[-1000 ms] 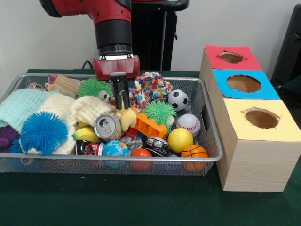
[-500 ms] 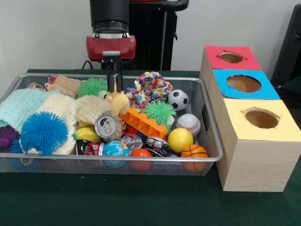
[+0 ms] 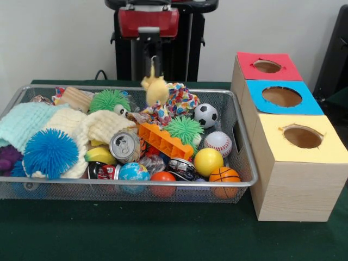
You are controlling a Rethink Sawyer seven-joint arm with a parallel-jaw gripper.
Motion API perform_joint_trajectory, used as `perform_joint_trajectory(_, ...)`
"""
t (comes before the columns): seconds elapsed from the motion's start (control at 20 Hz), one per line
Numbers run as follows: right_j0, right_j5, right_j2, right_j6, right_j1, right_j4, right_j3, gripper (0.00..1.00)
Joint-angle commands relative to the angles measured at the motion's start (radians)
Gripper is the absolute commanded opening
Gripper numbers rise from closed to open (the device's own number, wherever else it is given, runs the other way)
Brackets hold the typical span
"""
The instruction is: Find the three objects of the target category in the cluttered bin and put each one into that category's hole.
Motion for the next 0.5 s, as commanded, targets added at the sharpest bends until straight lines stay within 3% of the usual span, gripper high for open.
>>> perform_joint_trajectory(0.05, 0.177, 0.215, -0.019, 0.306, -0.202, 0.22, 0.108, 0.0)
perform_joint_trajectory(0.35, 0.339, 0.28, -0.116, 0.312, -0.235, 0.339, 0.09, 0.0)
perform_joint_trajectory(0.5, 0.464, 0.333, -0.224, 0.308, -0.252, 0.393, 0.06, 0.0)
